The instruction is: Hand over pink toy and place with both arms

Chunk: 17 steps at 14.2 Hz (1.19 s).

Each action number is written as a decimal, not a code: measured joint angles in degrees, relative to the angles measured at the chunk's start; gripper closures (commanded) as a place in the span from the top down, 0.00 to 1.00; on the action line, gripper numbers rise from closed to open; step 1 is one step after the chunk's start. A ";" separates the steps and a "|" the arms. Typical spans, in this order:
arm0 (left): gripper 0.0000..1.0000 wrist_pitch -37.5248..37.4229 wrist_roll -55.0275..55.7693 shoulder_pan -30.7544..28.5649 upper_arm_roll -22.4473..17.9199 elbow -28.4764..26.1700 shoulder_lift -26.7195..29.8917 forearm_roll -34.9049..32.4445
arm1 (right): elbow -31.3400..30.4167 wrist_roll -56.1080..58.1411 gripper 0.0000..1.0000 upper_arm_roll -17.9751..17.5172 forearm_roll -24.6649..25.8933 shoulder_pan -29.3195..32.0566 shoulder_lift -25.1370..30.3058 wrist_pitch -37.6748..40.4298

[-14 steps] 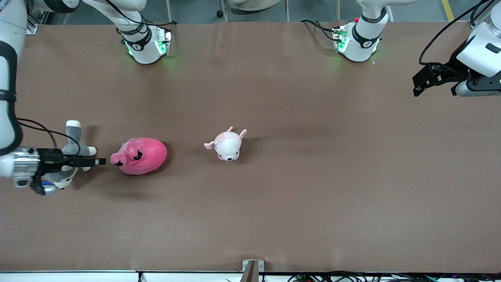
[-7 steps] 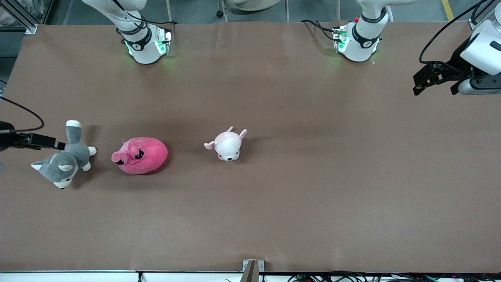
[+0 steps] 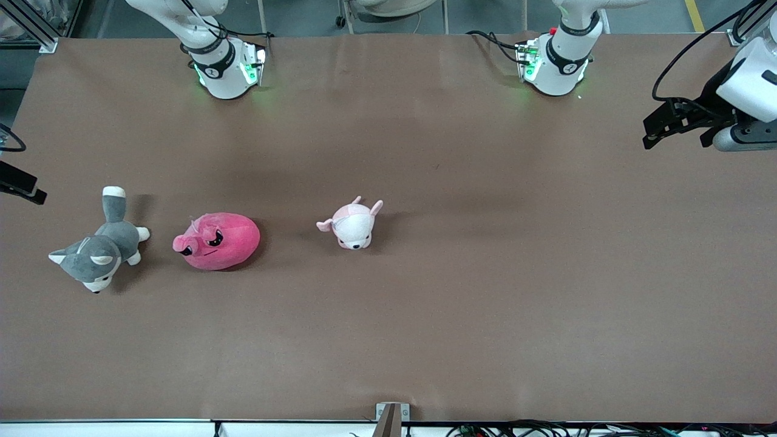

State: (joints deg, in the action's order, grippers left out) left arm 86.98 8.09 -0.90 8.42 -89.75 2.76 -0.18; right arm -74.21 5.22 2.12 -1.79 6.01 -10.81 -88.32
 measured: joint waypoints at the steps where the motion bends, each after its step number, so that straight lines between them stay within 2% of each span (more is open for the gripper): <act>1: 1.00 0.00 0.00 0.00 0.00 -0.14 -0.18 0.00 | 0.18 -0.62 1.00 0.00 0.14 -0.06 0.00 0.00; 4: 1.00 0.00 0.00 -0.17 -0.01 -0.39 -0.34 0.00 | -0.92 -1.61 1.00 -0.06 2.13 -1.39 0.74 -0.52; 7: 1.00 0.00 -0.01 -0.28 -0.01 -0.37 -0.04 0.00 | -7.56 -2.36 1.00 -0.15 2.63 -2.08 5.42 -4.71; 11: 1.00 -0.91 -0.05 -0.33 -0.02 -0.18 0.63 0.00 | -15.41 -2.69 1.00 0.16 2.63 -2.03 11.66 -5.89; 17: 1.00 -0.92 -0.12 -0.48 -0.04 0.87 -0.10 0.00 | -20.99 -2.70 1.00 0.24 2.63 -2.03 15.78 -6.77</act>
State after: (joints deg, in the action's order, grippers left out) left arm 86.06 7.97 -1.38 8.38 -88.88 2.66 -0.18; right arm -95.20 2.52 2.36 0.84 3.98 4.97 -95.08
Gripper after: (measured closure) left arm 0.000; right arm 0.000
